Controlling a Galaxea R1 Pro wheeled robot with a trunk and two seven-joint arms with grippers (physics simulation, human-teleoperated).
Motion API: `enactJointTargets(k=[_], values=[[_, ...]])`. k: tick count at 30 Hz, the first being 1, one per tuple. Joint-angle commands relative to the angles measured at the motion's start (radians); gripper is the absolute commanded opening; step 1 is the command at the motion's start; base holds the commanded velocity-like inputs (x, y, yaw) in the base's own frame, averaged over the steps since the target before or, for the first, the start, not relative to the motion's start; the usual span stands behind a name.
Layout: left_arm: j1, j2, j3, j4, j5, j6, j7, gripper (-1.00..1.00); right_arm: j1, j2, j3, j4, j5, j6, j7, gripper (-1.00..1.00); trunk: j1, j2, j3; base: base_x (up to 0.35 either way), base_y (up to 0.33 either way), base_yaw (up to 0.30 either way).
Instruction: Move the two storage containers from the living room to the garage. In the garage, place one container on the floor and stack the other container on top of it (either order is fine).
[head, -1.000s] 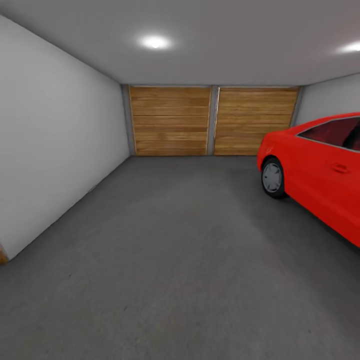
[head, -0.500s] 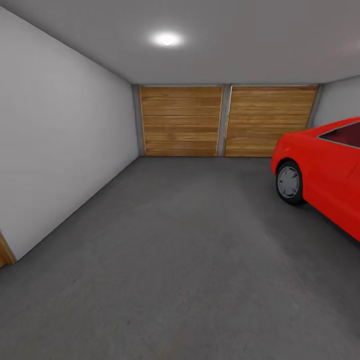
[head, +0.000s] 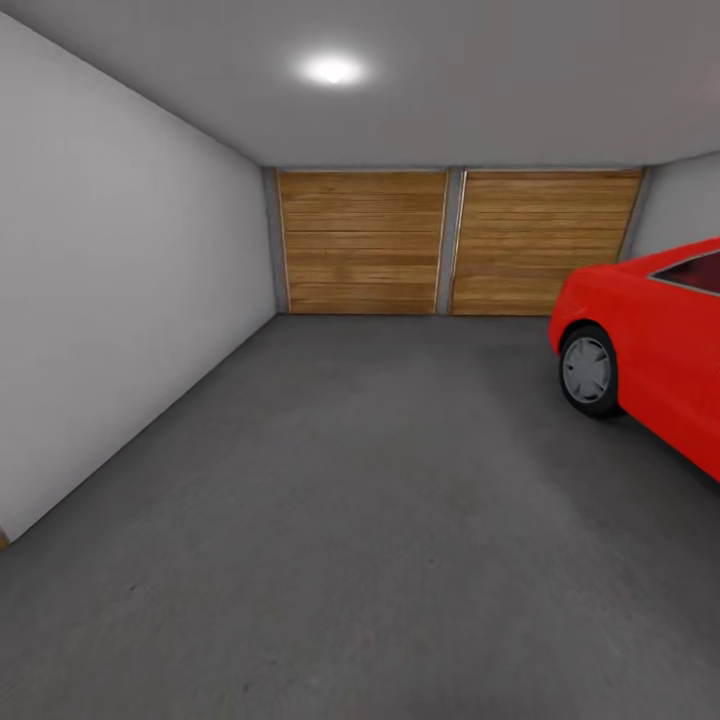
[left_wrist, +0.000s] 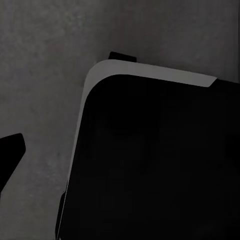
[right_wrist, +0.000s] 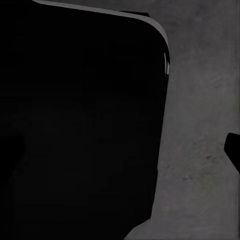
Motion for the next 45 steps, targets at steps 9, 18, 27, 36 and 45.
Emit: enactJointTargets(k=[9,18,27,36,45], values=[[0.000,0.000,0.000,-0.001,0.004,-0.002,0.001,1.00,0.000,0.002,-0.003,0.001,0.007,-0.006,0.000,1.00,0.001,0.000,-0.001,0.321,0.000,0.000],[0.000,0.000,0.000,-0.001,0.004,-0.002,0.001,1.00,0.000,-0.001,-0.005,0.001,0.009,-0.009,0.000,1.00,0.001,0.000,-0.001,0.321,0.000,0.075],[0.000,0.000,0.000,-0.001,0.004,-0.002,0.001,1.00,0.000,-0.002,-0.005,0.001,0.009,-0.009,0.000,1.00,0.001,0.000,-0.001,0.321,0.000,0.260],[0.000,0.000,0.000,-0.001,0.004,-0.002,0.001,1.00,0.000,-0.002,-0.003,0.001,0.010,-0.009,0.000,1.00,0.001,0.000,-0.001,0.321,0.000,0.269],[0.000,0.000,0.000,-0.001,0.004,-0.002,0.001,1.00,0.000,-0.002,-0.003,0.001,0.010,-0.009,0.000,1.00,0.001,0.000,-0.001,0.321,0.000,0.269]])
